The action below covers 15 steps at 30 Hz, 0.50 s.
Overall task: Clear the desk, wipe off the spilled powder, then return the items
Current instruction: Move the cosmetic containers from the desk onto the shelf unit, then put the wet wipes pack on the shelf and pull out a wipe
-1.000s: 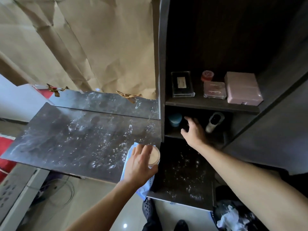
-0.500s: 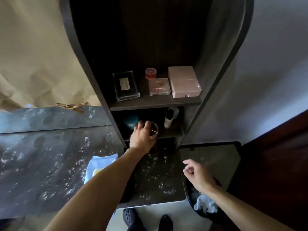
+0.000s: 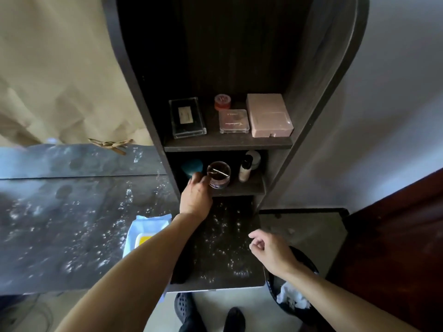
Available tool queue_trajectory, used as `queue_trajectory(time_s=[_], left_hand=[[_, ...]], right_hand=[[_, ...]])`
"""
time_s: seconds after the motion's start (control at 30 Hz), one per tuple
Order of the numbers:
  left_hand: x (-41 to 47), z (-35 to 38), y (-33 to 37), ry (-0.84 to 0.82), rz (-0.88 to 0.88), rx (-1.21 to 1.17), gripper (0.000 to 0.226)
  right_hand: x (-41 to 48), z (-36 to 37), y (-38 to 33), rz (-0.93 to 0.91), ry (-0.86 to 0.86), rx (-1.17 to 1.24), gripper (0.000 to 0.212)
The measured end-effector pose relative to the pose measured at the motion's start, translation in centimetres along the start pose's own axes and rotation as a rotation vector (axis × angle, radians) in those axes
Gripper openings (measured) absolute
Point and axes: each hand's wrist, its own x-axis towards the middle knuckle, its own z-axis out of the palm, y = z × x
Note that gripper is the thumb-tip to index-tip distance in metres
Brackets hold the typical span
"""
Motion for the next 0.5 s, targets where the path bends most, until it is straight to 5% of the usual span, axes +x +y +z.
queue_trajectory(time_s=[0.17, 0.33, 0.5], left_hand=[[-7.7, -3.0, -5.4, 0.087, -0.157, 0.011, 0.016], [-17.4, -4.6, -10.7, 0.082, -0.595, 0.029, 0.027], [-24.0, -4.3, -12.7, 0.117, -0.808, -0.041, 0.021]], right_hand=[[2.2, 2.0, -4.9, -0.109, -0.111, -0.023, 0.023], [4.6, 6.2, -10.5, -0.324, -0.223, -0.158, 0.030], [6.8, 9.8, -15.3, -0.445, -0.306, -0.323, 0.044]])
